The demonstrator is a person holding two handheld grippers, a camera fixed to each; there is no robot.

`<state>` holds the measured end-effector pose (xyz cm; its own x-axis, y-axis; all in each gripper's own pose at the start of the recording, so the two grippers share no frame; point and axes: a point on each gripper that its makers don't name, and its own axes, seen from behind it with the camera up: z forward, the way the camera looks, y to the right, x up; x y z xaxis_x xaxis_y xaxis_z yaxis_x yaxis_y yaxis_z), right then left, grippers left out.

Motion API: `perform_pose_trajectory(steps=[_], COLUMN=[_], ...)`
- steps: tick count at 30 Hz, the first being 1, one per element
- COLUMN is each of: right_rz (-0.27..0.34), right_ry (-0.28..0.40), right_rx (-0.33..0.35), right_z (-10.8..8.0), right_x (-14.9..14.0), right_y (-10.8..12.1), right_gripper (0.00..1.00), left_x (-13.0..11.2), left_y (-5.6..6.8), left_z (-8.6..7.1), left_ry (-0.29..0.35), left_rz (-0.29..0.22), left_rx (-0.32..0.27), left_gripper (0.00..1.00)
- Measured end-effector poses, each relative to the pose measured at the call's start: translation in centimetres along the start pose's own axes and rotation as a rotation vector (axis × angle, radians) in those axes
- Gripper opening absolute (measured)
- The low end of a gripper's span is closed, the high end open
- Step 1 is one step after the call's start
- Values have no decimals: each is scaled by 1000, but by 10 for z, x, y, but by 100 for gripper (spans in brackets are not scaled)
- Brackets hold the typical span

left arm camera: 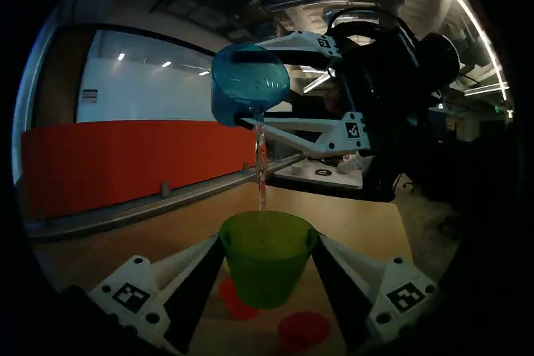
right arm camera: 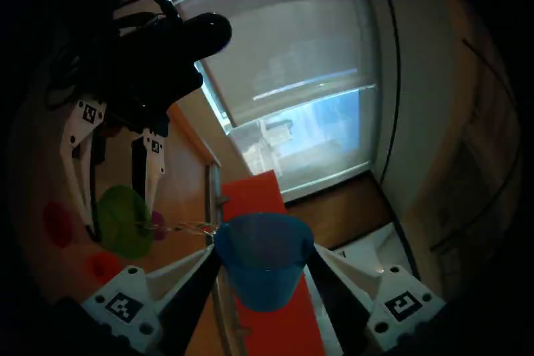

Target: Pour water

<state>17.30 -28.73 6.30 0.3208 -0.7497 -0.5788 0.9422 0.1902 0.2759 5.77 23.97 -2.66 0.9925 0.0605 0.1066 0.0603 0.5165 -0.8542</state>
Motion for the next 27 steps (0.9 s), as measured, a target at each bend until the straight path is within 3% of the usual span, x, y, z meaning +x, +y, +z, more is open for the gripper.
perform_pose_trajectory(steps=[27], right_rz=[-104], right_ry=[8], right_rx=[-30], right_z=[-5], right_x=[3], right_y=[9], right_gripper=[89], left_x=[0], left_y=[2], left_z=[3], left_ry=[1], left_rz=[7], left_rx=[-3], left_gripper=[87])
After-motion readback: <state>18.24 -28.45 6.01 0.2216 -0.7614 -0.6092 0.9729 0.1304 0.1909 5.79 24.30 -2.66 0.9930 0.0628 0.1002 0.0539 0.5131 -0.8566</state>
